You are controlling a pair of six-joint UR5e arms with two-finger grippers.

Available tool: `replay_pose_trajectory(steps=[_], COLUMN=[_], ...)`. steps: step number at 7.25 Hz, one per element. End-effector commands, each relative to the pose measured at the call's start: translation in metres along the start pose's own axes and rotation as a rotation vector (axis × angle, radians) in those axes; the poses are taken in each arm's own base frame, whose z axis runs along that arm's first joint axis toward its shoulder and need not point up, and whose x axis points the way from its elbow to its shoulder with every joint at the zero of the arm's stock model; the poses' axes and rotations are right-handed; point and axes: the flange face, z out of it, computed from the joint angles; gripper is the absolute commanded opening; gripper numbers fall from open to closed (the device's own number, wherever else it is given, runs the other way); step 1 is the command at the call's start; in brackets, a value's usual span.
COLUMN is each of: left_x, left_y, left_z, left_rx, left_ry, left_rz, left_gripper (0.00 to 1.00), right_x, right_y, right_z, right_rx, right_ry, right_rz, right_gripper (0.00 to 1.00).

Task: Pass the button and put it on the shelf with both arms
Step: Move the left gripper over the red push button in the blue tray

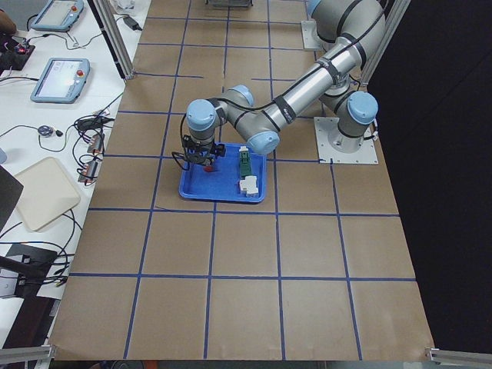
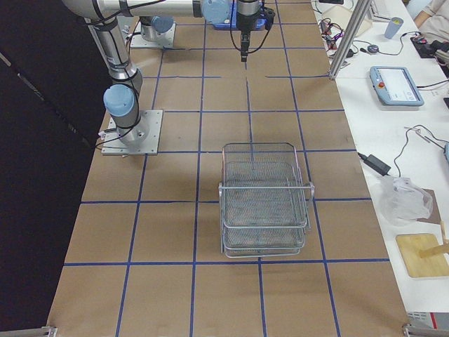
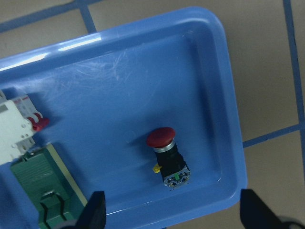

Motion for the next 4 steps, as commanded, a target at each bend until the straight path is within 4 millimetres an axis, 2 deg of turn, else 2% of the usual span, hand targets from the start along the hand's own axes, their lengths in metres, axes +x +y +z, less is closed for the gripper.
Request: replay_pose_trajectory(steps=[1,4], left_x=[0.007,0.002], left_y=[-0.011,-0.027], left_z=[0.028,0.058], left_rx=[-0.055,-0.091], left_ry=[0.023,-0.010], left_rz=[-0.095,-0.121], left_gripper=[1.00,1.00], right_x=[0.000,0.000], right_y=[0.000,0.000], right_z=[0.000,0.000], right_rx=[0.001,0.002], right_ry=[0.003,0.000], right_rz=[0.000,-0.001], right_gripper=[1.00,1.00])
